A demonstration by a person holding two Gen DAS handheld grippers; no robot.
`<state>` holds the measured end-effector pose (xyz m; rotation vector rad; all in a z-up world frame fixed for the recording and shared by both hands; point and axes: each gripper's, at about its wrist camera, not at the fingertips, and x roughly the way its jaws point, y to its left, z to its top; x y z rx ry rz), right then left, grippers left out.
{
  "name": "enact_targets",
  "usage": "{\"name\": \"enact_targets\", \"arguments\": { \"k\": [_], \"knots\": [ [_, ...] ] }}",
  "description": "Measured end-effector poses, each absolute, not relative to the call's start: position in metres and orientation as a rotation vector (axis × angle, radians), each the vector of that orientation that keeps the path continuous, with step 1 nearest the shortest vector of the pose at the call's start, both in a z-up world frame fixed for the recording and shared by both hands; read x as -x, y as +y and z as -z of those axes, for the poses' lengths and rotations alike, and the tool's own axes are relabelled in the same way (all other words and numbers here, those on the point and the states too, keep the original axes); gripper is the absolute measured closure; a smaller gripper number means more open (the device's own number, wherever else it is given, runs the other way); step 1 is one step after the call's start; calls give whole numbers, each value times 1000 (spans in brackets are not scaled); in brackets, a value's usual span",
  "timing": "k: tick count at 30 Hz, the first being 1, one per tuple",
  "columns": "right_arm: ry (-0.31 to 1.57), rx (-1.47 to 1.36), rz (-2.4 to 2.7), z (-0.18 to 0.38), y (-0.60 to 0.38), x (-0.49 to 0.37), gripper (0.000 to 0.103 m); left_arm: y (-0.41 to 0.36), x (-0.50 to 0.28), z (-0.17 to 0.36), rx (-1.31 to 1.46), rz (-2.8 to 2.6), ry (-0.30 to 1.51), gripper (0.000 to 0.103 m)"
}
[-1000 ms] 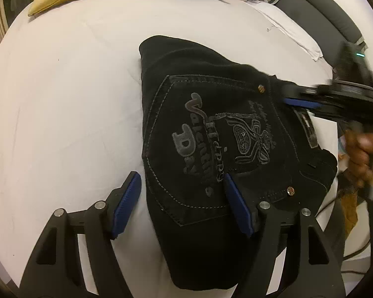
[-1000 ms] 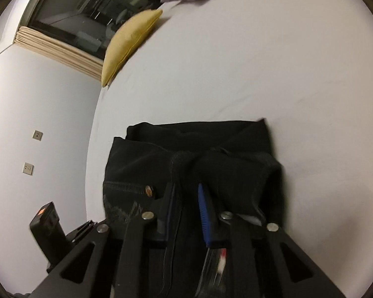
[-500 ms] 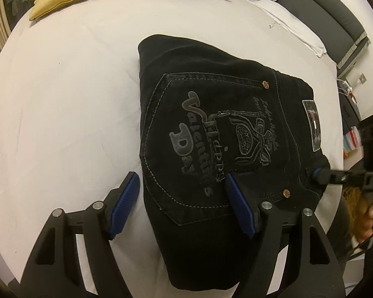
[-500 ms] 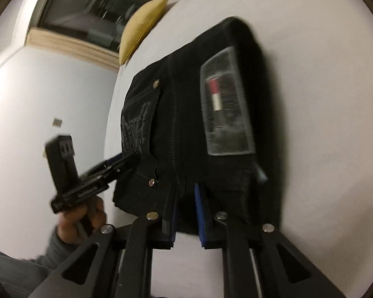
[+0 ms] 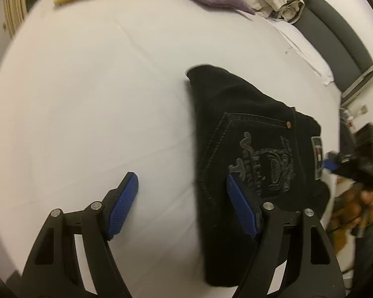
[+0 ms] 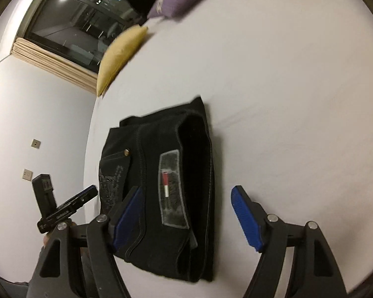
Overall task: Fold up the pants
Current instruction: 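Open the left tool and withdraw both tools from the folded jeans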
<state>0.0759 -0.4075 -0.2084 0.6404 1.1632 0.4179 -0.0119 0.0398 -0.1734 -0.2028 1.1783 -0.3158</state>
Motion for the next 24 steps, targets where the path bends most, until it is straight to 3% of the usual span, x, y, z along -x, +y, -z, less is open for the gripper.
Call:
{"name": "enact_targets", "arguments": {
  "k": [7, 8, 9, 11, 13, 18, 24],
  "knots": [
    [1175, -632, -429, 220, -391, -88, 25, 12, -17, 185, 220, 430, 1220, 33],
    [1175, -592, -436, 217, -385, -90, 30, 8, -19, 186, 219, 452, 1225, 40],
    [1183, -569, -438, 216, -379, -92, 48, 2, -21, 187, 210, 460, 1235, 45],
    [1192, -547, -408, 212, -374, -93, 54, 1, -23, 187, 199, 449, 1236, 52],
    [1174, -505, -394, 204, -366, -91, 67, 1, -24, 184, 205, 453, 1225, 67],
    [1121, -396, -367, 172, -345, -82, 77, 6, -20, 164, 227, 468, 1188, 82],
    [1010, -406, -456, 119, -321, -84, 79, 28, -23, 105, 190, 433, 1083, 83]
  ]
}}
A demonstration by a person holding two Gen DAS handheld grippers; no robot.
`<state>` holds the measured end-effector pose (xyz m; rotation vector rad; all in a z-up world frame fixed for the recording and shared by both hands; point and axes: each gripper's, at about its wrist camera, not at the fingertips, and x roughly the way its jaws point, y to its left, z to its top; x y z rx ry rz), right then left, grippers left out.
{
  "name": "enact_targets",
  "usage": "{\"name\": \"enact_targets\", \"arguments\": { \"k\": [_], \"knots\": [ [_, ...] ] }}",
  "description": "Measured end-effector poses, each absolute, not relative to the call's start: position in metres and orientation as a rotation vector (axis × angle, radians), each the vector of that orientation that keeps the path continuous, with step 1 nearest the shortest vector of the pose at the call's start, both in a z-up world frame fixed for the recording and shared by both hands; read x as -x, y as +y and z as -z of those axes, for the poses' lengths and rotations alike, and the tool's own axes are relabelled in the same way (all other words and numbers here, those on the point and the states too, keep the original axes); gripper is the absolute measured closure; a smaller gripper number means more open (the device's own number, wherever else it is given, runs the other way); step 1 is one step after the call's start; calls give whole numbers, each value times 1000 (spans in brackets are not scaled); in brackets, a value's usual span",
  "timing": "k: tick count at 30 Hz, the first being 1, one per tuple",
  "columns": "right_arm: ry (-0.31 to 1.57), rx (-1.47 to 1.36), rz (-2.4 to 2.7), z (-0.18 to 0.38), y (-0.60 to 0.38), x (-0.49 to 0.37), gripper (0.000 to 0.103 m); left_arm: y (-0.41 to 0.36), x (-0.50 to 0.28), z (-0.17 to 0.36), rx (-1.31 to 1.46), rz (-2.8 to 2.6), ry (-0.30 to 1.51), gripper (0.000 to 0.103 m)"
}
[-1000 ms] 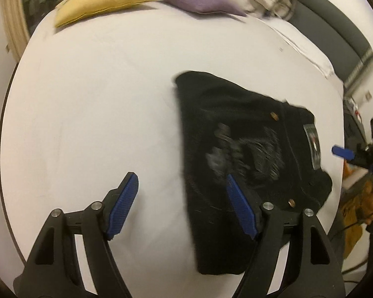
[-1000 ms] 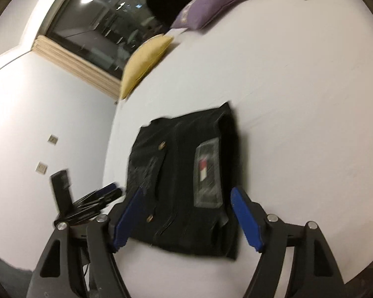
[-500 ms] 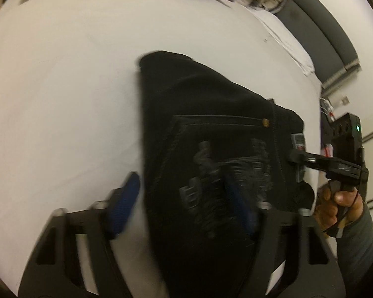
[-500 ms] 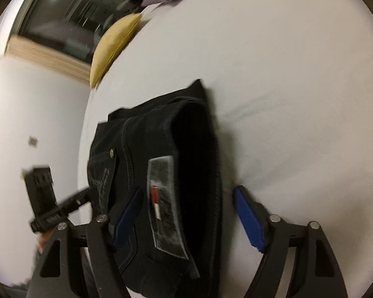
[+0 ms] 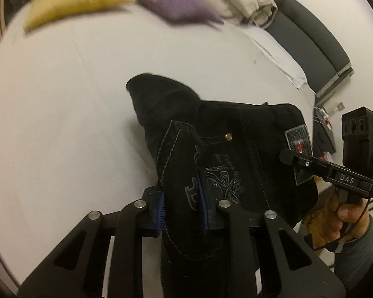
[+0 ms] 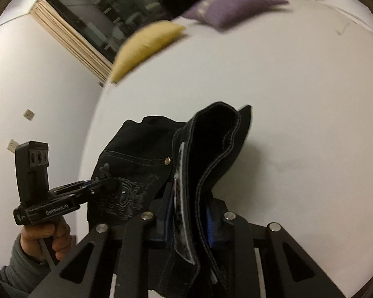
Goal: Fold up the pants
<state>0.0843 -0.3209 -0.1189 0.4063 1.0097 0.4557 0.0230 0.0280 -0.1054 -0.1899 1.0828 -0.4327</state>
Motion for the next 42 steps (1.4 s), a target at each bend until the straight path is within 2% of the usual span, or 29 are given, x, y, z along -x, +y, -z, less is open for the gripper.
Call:
{"name": "enact_targets", "arguments": {
  "k": [4, 5, 8, 9, 10, 11, 12, 13, 15, 18, 20, 21, 22, 24, 26, 29, 33, 37, 42],
  "knots": [
    [1008, -438, -464, 125, -314, -99, 79, 50, -39, 97, 190, 390, 1054, 82],
    [1019, -452, -458, 133, -314, -103, 79, 56, -47, 107, 172, 372, 1068, 81],
    [1079, -483, -398, 173, -319, -116, 78, 56, -69, 156, 117, 356, 1174, 70],
    [1115, -508, -351, 190, -325, -121, 70, 59, -72, 166, 132, 342, 1183, 58],
    [1136, -536, -311, 203, -329, -122, 53, 65, -74, 173, 163, 336, 1180, 56],
    [1125, -574, -316, 207, -333, -120, 50, 74, -73, 174, 228, 345, 1173, 55],
    [1107, -599, -327, 206, -337, -116, 48, 79, -71, 171, 259, 342, 1167, 50],
    [1107, -598, -323, 204, -338, -114, 42, 83, -69, 167, 269, 333, 1159, 44],
    [1111, -564, -279, 193, -343, -106, 32, 93, -59, 148, 221, 275, 1095, 42],
    [1000, -497, -236, 159, -349, -82, 31, 104, -31, 107, 151, 223, 932, 34],
    [907, -389, -185, 130, -344, -66, 29, 106, 1, 65, 91, 174, 760, 34],
    [849, -341, -164, 114, -343, -58, 28, 106, 26, 51, 67, 154, 684, 29],
    [764, -275, -130, 92, -339, -42, 24, 96, 38, 34, 42, 129, 610, 16],
    [634, -197, -99, 65, -331, -26, 12, 89, 72, -2, -11, 55, 466, 0],
    [490, -133, -82, 33, -323, 1, 1, 83, 100, -30, -44, 11, 354, 0],
    [297, -62, -58, -11, -308, 36, 0, 91, 134, -72, -70, -89, 307, 0],
    [220, -42, -67, -50, -292, 57, 0, 85, 156, -91, -84, -66, 345, 0],
    [319, -59, -74, -66, -282, 59, 0, 88, 167, -94, -3, -113, 467, 0],
    [499, -148, -71, -50, -278, 54, 0, 93, 168, -60, 32, -148, 658, 0]
  ]
}}
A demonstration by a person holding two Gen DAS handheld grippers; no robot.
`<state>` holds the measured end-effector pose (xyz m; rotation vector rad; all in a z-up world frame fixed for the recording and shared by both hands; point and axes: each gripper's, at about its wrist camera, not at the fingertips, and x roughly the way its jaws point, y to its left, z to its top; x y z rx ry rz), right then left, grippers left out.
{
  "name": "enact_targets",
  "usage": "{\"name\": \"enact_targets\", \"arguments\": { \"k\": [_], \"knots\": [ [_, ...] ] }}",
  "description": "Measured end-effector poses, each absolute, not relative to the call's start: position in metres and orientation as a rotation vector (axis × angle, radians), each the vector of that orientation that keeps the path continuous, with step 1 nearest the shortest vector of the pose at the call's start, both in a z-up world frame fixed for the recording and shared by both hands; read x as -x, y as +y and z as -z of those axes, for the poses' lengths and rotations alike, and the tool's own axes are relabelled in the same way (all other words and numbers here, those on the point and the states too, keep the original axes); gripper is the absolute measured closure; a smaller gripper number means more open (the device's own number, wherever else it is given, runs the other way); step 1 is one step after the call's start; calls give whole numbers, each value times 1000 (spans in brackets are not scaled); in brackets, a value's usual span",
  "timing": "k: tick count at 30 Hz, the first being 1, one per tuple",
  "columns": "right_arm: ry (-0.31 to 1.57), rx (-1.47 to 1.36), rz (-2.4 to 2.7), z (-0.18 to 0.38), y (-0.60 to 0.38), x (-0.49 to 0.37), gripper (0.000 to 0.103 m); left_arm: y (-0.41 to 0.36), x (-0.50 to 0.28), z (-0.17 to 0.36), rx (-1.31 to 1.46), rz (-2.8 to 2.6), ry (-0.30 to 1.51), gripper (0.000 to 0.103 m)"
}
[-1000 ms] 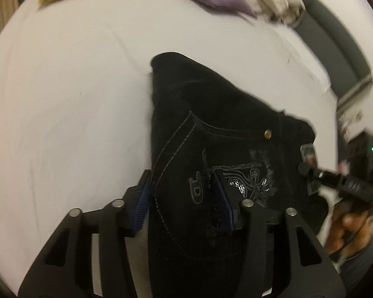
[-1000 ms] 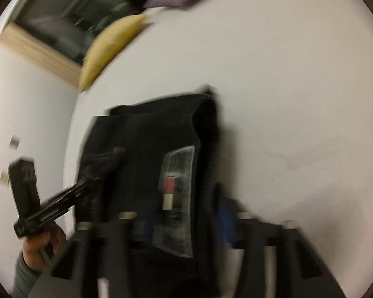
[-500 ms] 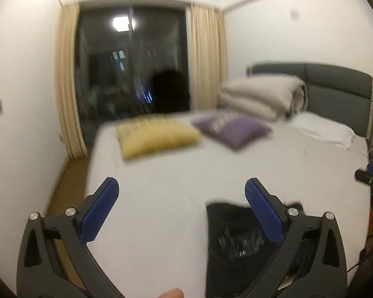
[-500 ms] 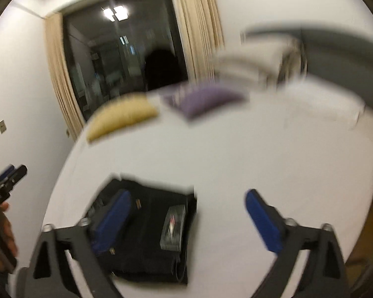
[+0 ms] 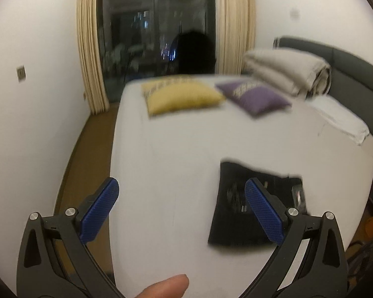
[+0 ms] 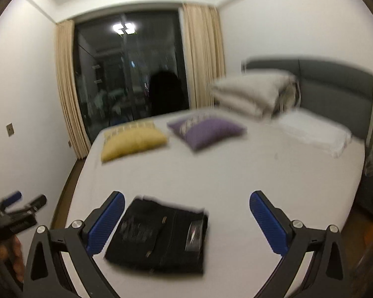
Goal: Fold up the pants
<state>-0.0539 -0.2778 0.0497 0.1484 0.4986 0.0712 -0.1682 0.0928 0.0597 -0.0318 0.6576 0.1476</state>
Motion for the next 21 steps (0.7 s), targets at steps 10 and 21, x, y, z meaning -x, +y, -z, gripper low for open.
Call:
{"name": "enact_targets", "arguments": {
  "k": [10, 21],
  "knots": [
    [617, -94, -28, -18, -248, 61, 0, 73, 162, -5, 41, -113, 806, 0],
    [633, -57, -2, -17, -235, 66, 0, 73, 152, 11, 48, -109, 832, 0]
  ]
}}
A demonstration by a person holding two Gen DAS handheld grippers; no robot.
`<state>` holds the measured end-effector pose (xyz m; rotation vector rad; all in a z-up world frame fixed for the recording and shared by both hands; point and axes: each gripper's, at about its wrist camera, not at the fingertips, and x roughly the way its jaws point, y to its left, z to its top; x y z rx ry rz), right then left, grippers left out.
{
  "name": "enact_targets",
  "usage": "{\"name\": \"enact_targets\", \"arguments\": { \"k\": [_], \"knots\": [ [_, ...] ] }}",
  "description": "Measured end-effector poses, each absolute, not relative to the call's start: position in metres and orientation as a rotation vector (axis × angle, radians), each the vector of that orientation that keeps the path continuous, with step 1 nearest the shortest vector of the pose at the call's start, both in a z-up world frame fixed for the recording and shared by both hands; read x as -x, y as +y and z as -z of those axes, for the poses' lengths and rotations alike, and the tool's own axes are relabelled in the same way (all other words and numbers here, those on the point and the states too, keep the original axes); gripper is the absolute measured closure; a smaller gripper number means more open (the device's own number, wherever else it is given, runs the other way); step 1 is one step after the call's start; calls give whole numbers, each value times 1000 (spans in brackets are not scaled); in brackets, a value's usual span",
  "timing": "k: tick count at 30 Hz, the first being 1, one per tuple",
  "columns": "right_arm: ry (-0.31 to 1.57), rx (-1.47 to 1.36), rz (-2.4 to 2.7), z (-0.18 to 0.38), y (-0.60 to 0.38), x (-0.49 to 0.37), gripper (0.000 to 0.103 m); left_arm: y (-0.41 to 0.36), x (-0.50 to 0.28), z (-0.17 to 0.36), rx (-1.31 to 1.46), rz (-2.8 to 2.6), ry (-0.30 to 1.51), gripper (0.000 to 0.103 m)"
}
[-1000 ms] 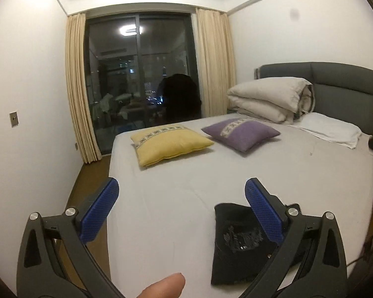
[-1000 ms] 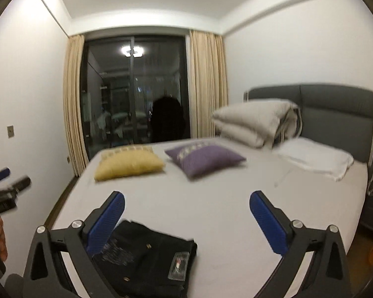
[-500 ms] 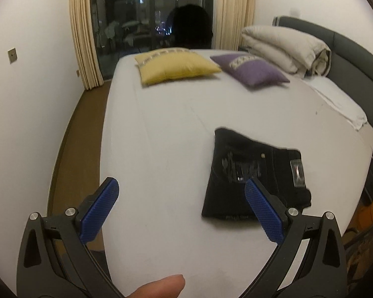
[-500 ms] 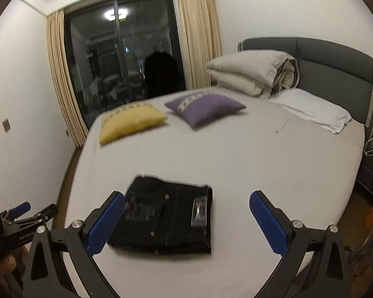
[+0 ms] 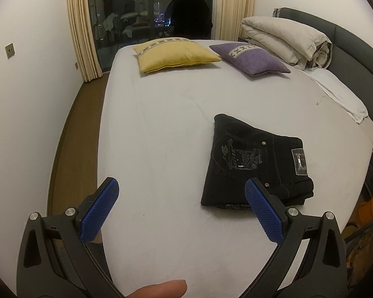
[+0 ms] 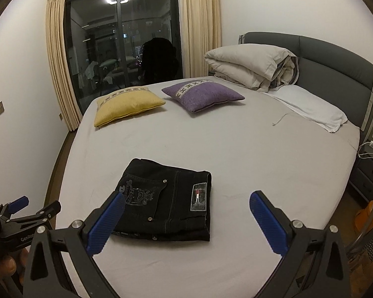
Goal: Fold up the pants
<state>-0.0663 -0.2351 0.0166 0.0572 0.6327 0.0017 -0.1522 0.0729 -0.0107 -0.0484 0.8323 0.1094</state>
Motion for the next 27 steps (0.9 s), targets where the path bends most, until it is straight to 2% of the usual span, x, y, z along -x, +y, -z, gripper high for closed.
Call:
{"name": "enact_targets", "arguments": {
  "k": [27],
  "knots": [
    [672, -30, -4, -11, -242, 66, 0, 70, 154, 17, 39, -106, 841, 0]
  ]
}}
